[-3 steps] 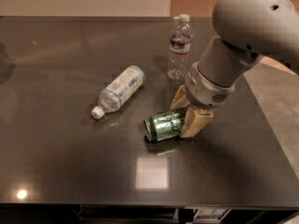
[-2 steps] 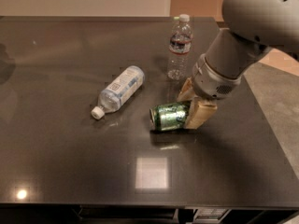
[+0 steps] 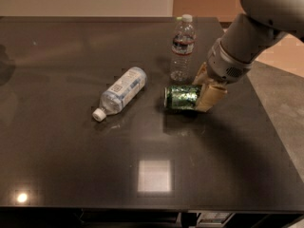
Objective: Move green can near water bottle
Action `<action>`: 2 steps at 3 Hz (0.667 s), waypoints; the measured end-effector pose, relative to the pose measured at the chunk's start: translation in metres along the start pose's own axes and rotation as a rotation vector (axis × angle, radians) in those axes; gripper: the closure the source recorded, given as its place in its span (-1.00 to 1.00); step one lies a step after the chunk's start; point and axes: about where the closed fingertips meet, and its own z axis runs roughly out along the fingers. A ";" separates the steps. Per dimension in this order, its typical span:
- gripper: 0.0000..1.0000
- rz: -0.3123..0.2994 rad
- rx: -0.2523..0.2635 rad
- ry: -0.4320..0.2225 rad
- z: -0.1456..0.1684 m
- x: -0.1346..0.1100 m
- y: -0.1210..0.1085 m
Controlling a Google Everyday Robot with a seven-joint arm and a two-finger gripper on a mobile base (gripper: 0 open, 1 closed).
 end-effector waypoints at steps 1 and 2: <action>1.00 0.044 0.033 0.007 0.001 0.011 -0.024; 1.00 0.065 0.055 0.011 0.005 0.018 -0.043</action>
Offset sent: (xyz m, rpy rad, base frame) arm 0.0666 -0.0263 -0.0087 -0.0043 -0.0513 -0.1198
